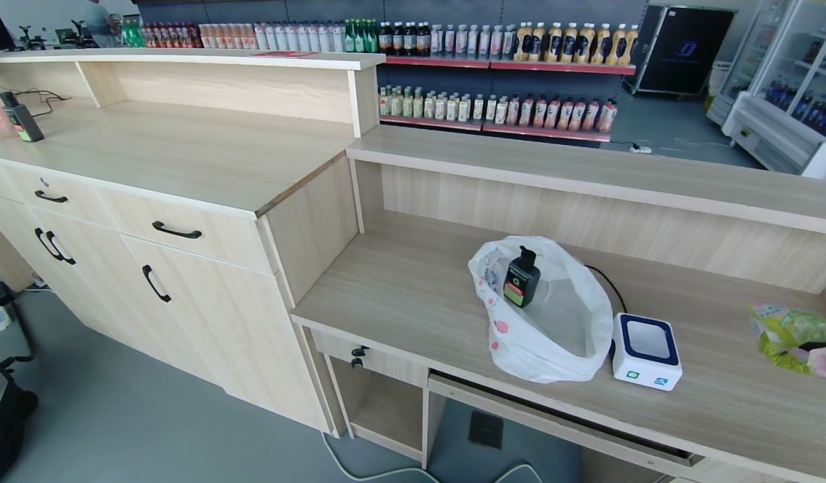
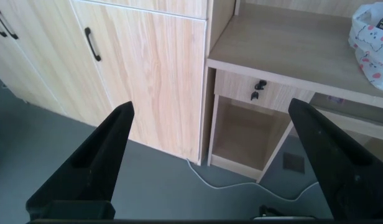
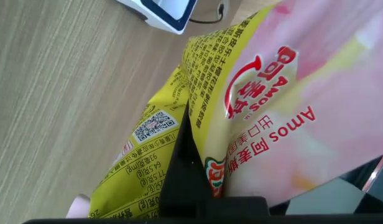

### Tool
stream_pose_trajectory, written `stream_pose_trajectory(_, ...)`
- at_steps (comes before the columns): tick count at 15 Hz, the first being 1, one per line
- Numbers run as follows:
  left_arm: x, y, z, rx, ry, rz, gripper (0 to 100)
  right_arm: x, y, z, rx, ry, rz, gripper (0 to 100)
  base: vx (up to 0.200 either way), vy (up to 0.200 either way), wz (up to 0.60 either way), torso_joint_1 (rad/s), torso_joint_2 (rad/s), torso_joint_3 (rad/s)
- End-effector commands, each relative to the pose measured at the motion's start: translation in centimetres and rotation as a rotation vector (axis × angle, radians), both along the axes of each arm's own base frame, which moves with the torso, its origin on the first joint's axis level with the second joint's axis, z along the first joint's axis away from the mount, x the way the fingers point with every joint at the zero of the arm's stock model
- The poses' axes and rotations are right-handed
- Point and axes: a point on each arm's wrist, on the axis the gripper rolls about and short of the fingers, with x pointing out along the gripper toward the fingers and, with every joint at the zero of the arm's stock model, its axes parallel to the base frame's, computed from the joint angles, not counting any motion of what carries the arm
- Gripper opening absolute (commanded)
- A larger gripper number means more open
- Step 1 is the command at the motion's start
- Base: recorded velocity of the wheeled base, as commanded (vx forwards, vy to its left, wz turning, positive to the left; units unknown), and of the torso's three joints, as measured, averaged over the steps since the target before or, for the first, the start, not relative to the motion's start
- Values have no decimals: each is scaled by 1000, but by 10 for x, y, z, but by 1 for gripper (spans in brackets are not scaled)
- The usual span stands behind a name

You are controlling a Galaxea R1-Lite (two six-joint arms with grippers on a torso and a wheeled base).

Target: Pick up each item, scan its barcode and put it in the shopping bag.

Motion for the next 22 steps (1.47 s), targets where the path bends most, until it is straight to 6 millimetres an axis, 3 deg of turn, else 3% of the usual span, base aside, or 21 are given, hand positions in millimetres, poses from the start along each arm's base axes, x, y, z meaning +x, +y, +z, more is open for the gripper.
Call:
stream_pose_trajectory(1,0,0,0,0,-1,1,100,30,1,-16,38,35,79,0,0,0,0,0,0,0)
stream_pose_trajectory(3,0,0,0,0,-2,1,100,50,2,-20,56,49,119,0,0,0,0,0,0,0)
stream_pose_trajectory(7,0,0,0,0,-1,1,100,60,-5,-38,99,128,139,0,0,0,0,0,0,0)
stream_pose_trajectory(12,0,0,0,0,-1,1,100,78,-17,-31,2,72,192,0,0,0,0,0,0,0)
stream_pose_trajectory(22,0,0,0,0,-1,1,100,89,5,-34,7,104,290,0,0,0,0,0,0,0)
